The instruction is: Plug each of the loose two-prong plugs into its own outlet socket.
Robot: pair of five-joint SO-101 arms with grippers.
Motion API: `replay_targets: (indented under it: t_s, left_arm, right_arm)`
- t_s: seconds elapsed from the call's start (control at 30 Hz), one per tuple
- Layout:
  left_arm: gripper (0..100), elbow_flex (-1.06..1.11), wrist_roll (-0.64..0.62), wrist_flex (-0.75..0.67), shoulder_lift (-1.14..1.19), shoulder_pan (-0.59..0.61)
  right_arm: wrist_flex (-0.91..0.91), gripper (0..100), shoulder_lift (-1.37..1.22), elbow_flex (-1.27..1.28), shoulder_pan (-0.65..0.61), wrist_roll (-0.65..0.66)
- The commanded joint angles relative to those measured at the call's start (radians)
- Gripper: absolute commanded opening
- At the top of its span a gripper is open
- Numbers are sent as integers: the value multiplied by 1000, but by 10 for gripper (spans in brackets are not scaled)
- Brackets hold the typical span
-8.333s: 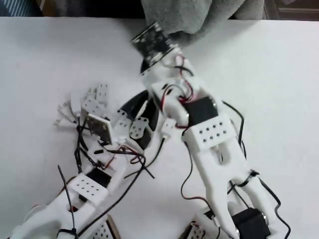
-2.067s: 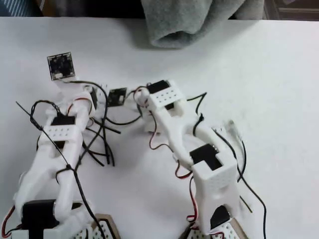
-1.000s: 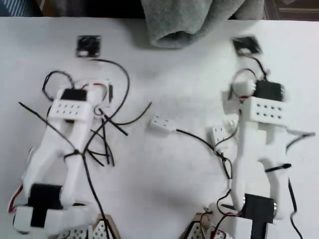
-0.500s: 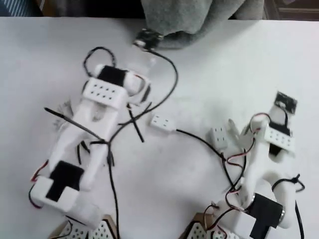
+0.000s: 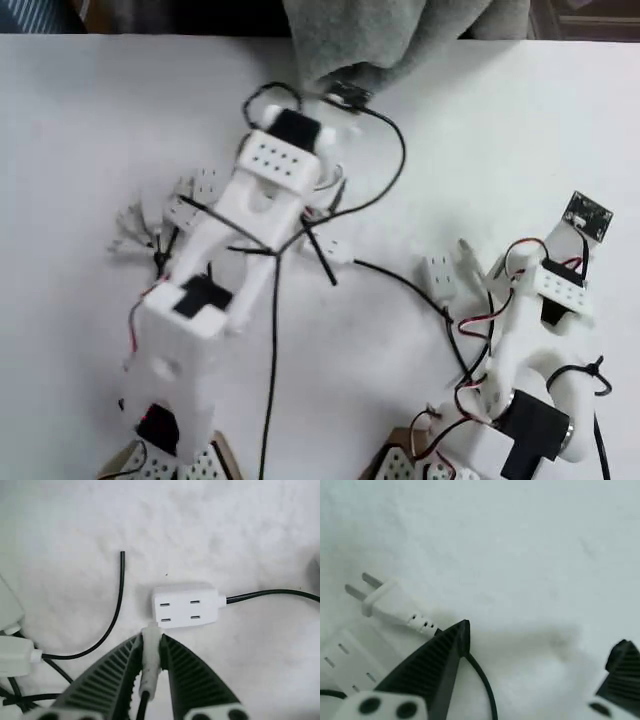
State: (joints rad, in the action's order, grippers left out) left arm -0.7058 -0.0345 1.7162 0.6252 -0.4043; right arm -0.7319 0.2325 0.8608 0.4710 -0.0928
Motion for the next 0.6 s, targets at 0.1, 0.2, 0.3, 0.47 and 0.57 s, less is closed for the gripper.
replay_targets:
  t_s: [0.1,0.2,0.3,0.47,0.57]
  left_arm:
    - [23,-272,-8,63,127,-70]
    - [23,-281,-8,63,160,-67]
    - [23,-276,-6,63,180,-53]
    - [24,-279,-6,66,177,-42]
    - [24,-275,-9,69,180,-45]
  right_arm:
    - [15,415,33,-3,-12,-9]
    - [15,415,33,-3,-12,-9]
    - [16,415,33,-3,-12,-9]
    - [18,415,33,-3,-12,-9]
    - [22,415,33,-3,-12,-9]
